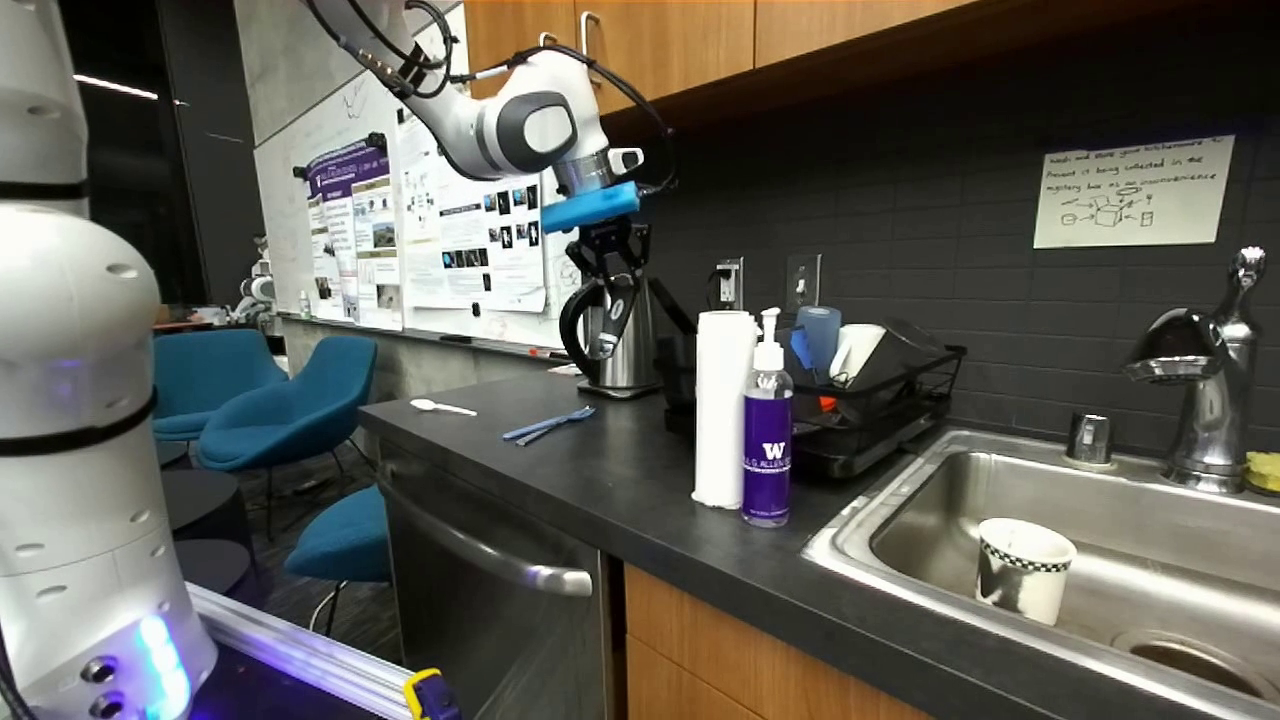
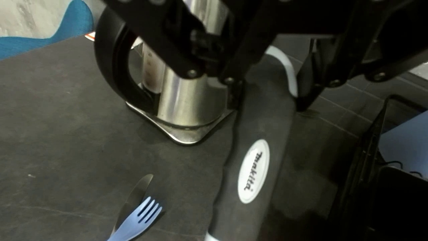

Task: Pick up the black object on the left side of the counter and put it in the drying rack

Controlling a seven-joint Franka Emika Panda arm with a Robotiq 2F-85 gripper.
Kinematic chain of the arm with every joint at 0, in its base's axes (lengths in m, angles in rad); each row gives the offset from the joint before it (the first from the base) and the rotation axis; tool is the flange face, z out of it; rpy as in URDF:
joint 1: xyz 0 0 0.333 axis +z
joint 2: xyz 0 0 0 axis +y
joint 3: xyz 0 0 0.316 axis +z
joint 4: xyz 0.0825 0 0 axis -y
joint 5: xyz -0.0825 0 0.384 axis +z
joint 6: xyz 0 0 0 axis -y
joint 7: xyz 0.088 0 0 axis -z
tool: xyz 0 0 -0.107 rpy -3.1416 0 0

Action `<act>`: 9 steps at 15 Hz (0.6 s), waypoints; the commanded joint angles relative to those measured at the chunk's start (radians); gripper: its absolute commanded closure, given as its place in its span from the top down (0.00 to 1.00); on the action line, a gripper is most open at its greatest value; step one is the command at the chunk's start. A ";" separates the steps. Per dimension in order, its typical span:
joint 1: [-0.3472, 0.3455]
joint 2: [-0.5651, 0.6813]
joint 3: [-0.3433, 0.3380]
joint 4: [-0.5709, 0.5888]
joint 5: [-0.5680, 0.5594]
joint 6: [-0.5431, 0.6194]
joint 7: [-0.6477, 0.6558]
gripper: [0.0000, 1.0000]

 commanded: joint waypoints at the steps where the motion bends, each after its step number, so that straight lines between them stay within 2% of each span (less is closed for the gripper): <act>1: 0.006 -0.069 -0.014 -0.054 0.005 0.060 -0.067 0.18; 9: 0.003 -0.117 -0.032 -0.103 0.015 0.195 -0.097 0.18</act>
